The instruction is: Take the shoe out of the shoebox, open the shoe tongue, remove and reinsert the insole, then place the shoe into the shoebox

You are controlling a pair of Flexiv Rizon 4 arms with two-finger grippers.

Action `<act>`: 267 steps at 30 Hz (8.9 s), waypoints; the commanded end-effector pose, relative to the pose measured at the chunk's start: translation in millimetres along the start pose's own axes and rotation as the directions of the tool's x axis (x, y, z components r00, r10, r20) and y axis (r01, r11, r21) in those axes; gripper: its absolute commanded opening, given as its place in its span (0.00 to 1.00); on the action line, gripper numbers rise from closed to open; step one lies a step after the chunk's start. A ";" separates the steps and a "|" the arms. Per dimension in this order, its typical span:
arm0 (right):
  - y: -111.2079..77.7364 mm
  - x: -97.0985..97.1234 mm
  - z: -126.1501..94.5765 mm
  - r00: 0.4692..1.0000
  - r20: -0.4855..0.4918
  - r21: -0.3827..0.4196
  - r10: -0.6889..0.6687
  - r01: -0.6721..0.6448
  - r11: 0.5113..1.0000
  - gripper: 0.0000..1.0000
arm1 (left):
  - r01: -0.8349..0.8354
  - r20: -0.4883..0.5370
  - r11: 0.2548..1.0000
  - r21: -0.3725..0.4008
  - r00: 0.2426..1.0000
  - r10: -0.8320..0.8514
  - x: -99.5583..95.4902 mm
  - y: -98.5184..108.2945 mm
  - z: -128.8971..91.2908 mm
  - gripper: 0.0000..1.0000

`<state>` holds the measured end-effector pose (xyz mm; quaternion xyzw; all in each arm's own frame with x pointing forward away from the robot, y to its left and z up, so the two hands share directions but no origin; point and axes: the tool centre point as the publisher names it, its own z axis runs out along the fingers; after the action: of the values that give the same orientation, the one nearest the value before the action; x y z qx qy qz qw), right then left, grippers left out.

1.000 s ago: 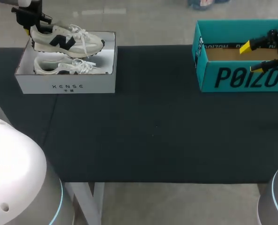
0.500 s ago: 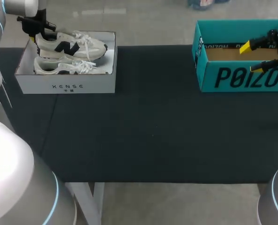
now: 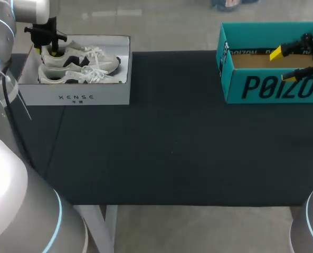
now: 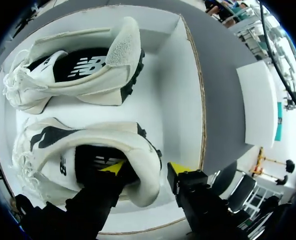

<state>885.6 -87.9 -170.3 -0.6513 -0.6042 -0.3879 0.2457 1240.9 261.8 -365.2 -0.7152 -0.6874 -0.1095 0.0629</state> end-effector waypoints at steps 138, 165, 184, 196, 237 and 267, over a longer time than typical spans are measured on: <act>-0.2 -0.1 0.2 1.000 0.003 0.000 0.000 0.000 1.000 1.00 | 0.067 0.184 0.995 0.079 0.980 -0.081 -18.9 -126.2 10.6 0.69; -0.2 -0.1 0.2 1.000 0.003 0.000 0.000 0.000 1.000 1.00 | -0.007 0.228 0.996 0.094 0.974 -0.015 -2.6 -129.6 -14.7 0.00; -0.2 -0.1 0.2 1.000 0.003 0.000 0.000 0.000 1.000 1.00 | 0.009 0.303 0.998 0.064 0.953 -0.029 11.3 -126.8 -96.9 0.00; -0.2 -0.1 0.2 1.000 0.003 0.000 0.000 0.000 1.000 1.00 | 0.009 0.303 0.998 0.064 0.953 -0.029 11.3 -126.8 -96.9 0.00; -0.2 -0.1 0.2 1.000 0.003 0.000 0.000 0.000 1.000 1.00 | 0.223 0.210 0.972 0.070 0.950 -0.233 -233.7 -250.7 -161.9 0.00; -0.2 -0.1 0.2 1.000 0.003 0.000 0.000 0.000 1.000 1.00 | 0.120 0.063 0.987 0.111 0.990 -0.127 -336.0 -356.8 -113.3 0.00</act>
<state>885.6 -88.0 -170.3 -0.6513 -0.6042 -0.3879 0.2457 873.1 -74.9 -358.8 -0.6697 -0.7375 -0.0472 0.0732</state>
